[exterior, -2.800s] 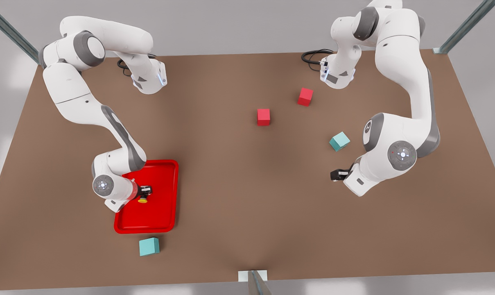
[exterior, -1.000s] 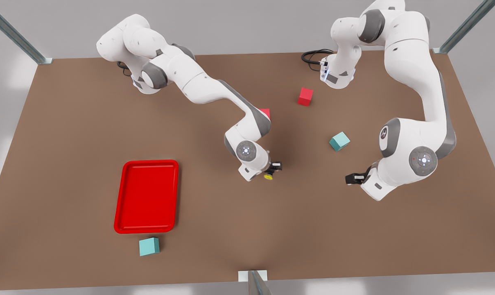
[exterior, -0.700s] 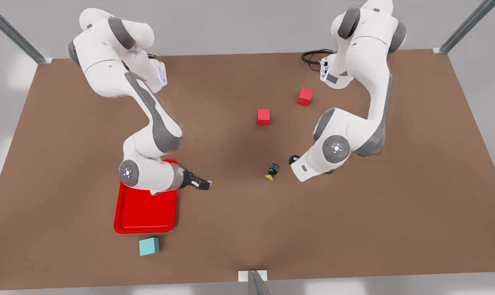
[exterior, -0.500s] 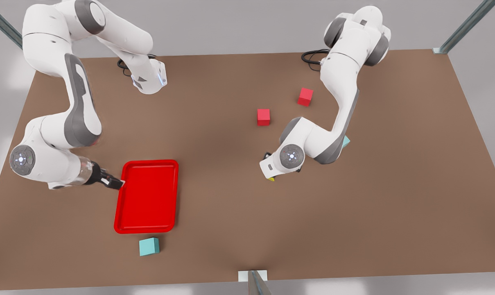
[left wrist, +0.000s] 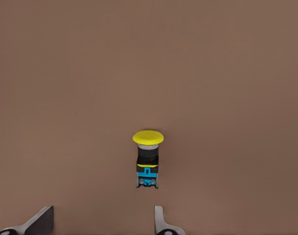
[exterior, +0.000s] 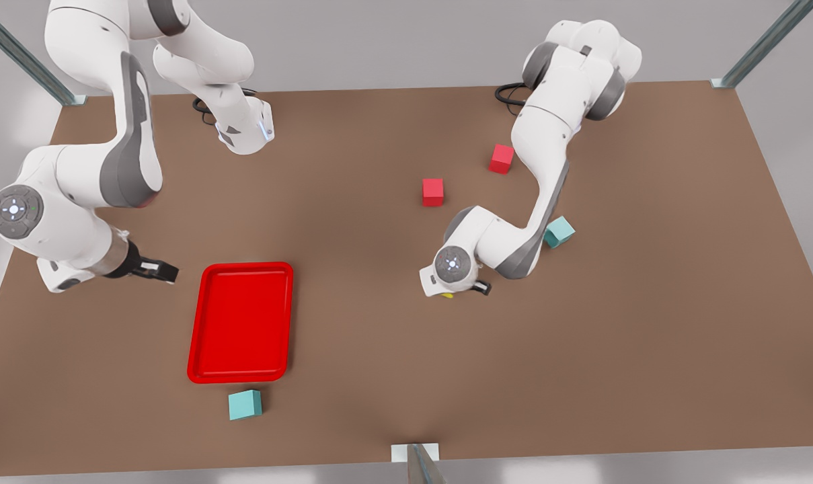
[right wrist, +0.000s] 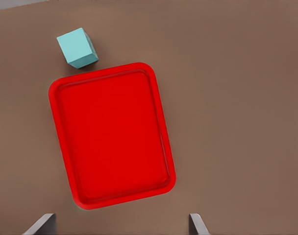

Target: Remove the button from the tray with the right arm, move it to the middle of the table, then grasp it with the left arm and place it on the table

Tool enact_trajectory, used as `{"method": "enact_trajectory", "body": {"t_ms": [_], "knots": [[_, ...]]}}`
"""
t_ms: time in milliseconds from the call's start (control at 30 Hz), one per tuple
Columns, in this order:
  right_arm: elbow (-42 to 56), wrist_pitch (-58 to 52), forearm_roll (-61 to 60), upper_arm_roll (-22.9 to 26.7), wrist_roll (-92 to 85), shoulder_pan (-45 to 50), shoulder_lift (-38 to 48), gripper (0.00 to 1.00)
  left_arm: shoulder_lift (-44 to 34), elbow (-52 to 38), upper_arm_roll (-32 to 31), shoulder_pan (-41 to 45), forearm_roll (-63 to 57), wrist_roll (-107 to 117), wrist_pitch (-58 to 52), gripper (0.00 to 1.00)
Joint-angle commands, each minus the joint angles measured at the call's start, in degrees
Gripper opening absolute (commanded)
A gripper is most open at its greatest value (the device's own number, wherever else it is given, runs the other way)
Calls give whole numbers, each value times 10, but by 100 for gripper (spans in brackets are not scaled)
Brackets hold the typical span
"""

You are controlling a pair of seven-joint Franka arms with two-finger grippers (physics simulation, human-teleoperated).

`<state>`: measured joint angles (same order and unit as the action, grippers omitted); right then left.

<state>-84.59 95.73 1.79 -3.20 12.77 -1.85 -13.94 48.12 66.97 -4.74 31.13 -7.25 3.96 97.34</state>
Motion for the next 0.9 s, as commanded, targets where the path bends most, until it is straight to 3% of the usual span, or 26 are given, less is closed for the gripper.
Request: {"method": "enact_trajectory", "body": {"t_ms": [0,233,567,867], "knots": [[0,34,-2,-1,-193,-3,0,100,15,0,0,-2,-27,-128,7,99],[-7,35,2,-9,-193,5,-6,100,60,1,0,-6,-5,-57,75,99],[-12,43,5,-18,-191,13,-10,100,51,10,-4,10,13,41,77,99],[-13,75,8,-15,-130,16,-15,100,27,75,-4,20,8,67,114,99]]}}
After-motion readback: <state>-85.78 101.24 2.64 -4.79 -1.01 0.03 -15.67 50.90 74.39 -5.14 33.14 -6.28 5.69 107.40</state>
